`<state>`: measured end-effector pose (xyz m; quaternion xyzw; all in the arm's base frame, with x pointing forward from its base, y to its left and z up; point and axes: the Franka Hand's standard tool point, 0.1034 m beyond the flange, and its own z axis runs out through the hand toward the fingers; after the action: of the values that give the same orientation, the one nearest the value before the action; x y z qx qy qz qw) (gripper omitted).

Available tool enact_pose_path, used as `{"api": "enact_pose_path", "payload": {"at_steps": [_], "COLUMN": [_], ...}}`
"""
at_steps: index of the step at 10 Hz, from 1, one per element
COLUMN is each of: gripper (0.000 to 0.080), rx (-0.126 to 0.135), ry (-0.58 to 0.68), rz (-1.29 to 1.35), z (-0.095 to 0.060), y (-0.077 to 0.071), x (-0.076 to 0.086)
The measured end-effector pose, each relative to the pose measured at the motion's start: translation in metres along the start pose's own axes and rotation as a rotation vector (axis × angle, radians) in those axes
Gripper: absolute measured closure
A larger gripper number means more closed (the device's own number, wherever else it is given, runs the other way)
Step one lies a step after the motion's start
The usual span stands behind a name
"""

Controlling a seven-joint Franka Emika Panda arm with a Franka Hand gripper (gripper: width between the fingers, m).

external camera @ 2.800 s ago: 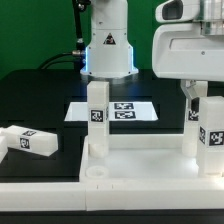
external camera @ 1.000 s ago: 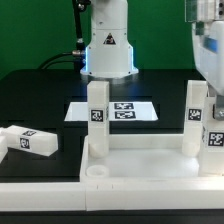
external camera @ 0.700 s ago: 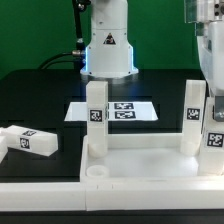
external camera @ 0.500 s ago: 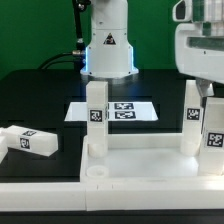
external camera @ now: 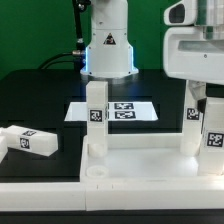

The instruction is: Assemble desk

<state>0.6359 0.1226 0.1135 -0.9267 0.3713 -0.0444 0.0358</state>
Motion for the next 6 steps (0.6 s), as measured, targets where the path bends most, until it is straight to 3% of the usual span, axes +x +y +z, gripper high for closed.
{"api": "enact_pose_path", "payload": {"at_steps": [2,3,5,6], "gripper": [0.015,0.015,0.015,0.0262], "rx": [-0.017,0.007,0.005,0.009], "ry": [0.027,0.065,0.068,0.066], "rz": [-0.308,-0.33,-0.306,-0.245], "z": [-0.002,-0.003,-0.001,-0.001], "y": [0.0,0.0,0.002,0.001], "x": [0.006,0.013,0.014,0.013]}}
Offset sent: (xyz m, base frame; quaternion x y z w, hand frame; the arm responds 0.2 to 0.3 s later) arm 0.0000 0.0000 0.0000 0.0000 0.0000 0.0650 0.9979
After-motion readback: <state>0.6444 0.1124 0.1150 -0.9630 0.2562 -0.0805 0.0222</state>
